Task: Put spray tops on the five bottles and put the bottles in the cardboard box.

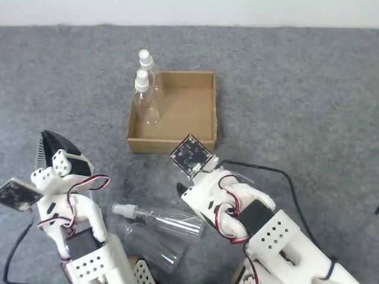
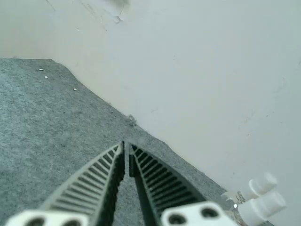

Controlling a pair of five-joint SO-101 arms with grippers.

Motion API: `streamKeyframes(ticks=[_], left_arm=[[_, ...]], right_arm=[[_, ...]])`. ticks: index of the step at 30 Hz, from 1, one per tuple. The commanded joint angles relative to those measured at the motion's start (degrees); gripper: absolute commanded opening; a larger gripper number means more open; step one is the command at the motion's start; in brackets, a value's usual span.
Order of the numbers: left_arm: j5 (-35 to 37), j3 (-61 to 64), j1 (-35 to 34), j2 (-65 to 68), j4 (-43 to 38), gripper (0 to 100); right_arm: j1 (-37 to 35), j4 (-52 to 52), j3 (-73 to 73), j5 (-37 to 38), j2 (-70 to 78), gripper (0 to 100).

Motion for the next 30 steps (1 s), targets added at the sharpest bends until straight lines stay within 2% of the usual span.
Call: streamKeyframes(ticks=[1,10,15,19,22,30], left_arm=[[-0.44,-0.66,-0.09,-0.79,-0.7,1],[-1.41,-0.66,-0.09,-0.79,-0.7,2],[-14.24,-0.66,-4.04,-0.88,-0.88,2],[-16.26,-2.15,-5.19,-0.88,-0.53,2],[-17.41,-4.79,-5.1,-0.88,3.96,2],[-26.81,-15.69,-4.92,-0.53,20.92,2]], right_arm=[[2.15,1.54,-4.84,-0.09,-2.07,5.4],[7.52,4.09,-6.95,-0.09,-1.45,4.7],[8.13,4.09,-6.68,-0.09,-1.54,4.8],[8.13,3.65,-5.71,-0.09,-1.89,4.8],[8.13,1.8,-4.4,-0.09,-1.98,4.8],[8.22,0.4,-3.25,-0.09,-1.98,4.8]])
